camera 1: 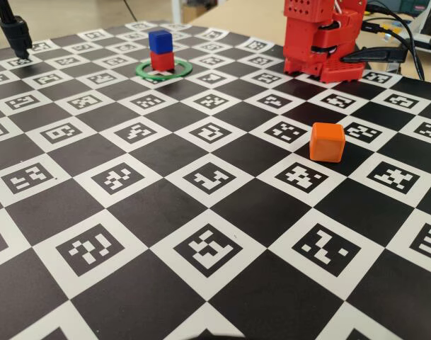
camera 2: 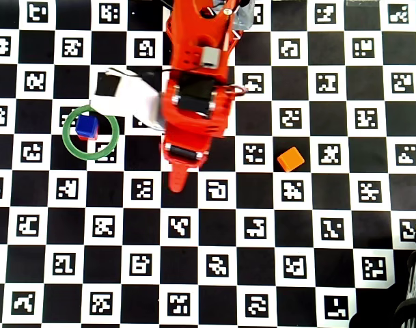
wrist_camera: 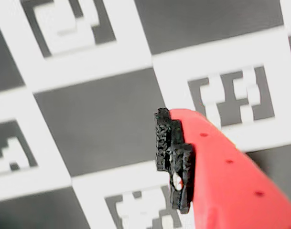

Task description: Grab the red cube then put it in the green circle then put the blue cube on top and finally the orange cube on top

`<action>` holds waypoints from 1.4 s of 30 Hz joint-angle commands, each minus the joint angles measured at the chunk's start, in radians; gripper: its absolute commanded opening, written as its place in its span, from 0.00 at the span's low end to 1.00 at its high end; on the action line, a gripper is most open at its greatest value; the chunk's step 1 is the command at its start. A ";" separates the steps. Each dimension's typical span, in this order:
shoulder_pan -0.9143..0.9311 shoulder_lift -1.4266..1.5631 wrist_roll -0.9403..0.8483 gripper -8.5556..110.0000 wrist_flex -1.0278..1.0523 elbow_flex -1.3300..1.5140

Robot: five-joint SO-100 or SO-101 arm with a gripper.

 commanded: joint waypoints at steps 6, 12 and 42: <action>-0.236 0.064 0.153 0.43 0.041 -0.023; -0.410 0.066 0.267 0.43 -0.009 -0.029; -0.813 0.017 0.640 0.49 -0.407 0.212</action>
